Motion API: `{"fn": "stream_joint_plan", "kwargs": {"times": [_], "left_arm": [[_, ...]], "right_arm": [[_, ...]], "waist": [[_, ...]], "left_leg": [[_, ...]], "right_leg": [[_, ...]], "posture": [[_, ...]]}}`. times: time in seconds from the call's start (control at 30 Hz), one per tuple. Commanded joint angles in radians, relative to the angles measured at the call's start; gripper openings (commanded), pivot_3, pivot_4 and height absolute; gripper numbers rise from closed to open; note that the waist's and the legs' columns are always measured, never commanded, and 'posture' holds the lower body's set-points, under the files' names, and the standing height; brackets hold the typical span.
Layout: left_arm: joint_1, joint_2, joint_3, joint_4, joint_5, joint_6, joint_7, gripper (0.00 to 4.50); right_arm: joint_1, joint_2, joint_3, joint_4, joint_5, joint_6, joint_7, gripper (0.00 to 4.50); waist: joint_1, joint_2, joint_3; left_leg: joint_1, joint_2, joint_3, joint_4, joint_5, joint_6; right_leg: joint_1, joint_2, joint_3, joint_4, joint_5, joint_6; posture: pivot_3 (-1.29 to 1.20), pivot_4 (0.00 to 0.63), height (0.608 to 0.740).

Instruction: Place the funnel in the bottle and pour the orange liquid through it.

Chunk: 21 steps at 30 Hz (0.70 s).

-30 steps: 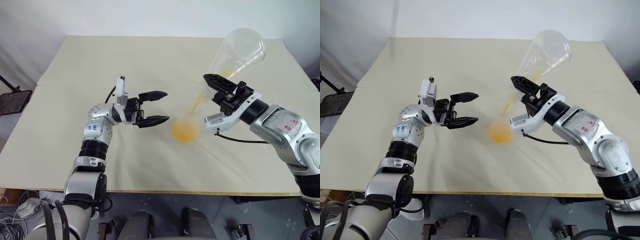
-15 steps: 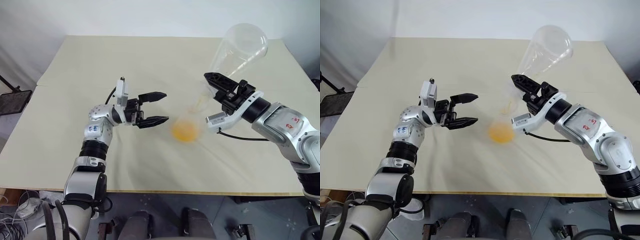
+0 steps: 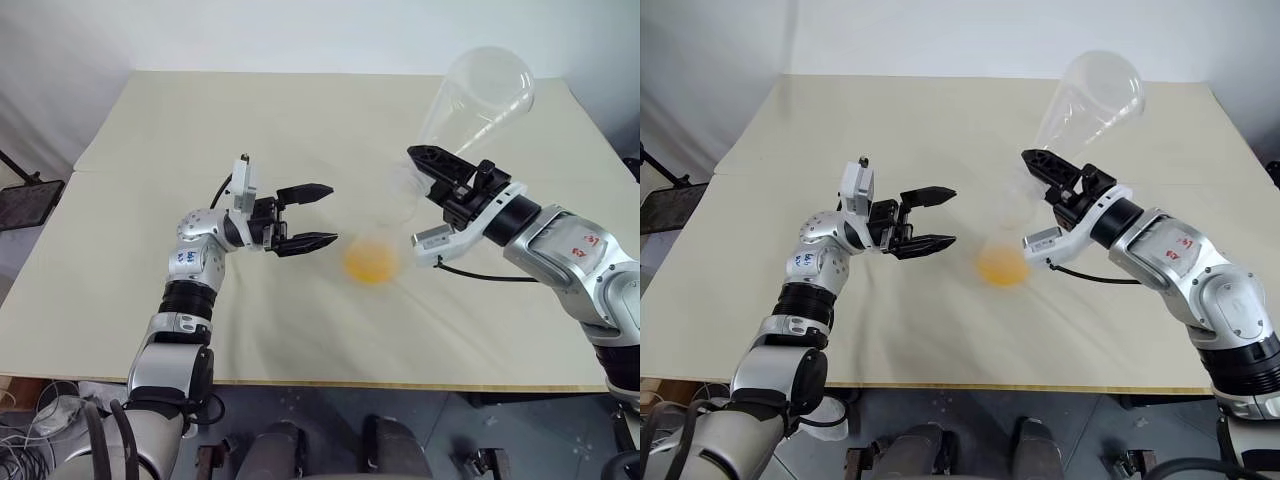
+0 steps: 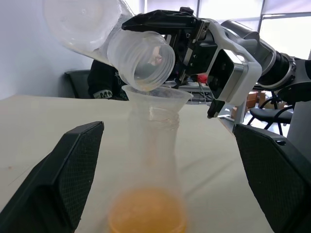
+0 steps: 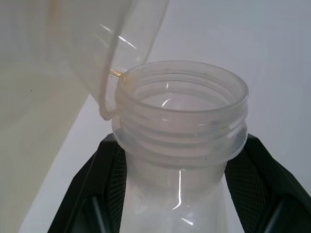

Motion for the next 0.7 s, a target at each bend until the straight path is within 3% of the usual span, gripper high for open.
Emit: {"fn": "stream_joint_plan", "kwargs": {"times": [0.03,0.33,0.7], "left_arm": [[-0.031,0.007,0.002,-0.005,-0.002,-0.015,-0.007,4.5],[-0.058,0.015,0.002,0.034,0.011,-0.03,-0.015,4.5],[-0.065,0.03,-0.001,0.046,0.023,-0.032,-0.016,4.5]], "right_arm": [[0.027,0.062,-0.069,-0.055,0.131,0.073,0.031,2.43],[0.071,0.173,-0.152,-0.116,0.337,0.227,0.097,2.43],[0.088,0.297,-0.377,-0.11,0.662,0.565,0.11,2.43]], "waist": [[0.0,0.0,0.0],[0.001,0.0,0.0],[0.001,0.0,0.0]], "left_leg": [[0.0,0.0,0.0,0.0,0.0,0.0],[0.0,0.0,-0.001,0.0,0.0,0.0],[0.0,0.0,-0.001,0.0,0.0,0.0]], "right_leg": [[0.0,0.0,0.0,0.0,0.0,0.0],[0.001,0.0,-0.001,0.0,0.0,0.0],[0.0,0.0,-0.001,0.001,0.0,0.0]], "posture": [[0.0,0.15,0.74],[0.0,0.15,0.74],[0.0,0.15,0.74]]}}
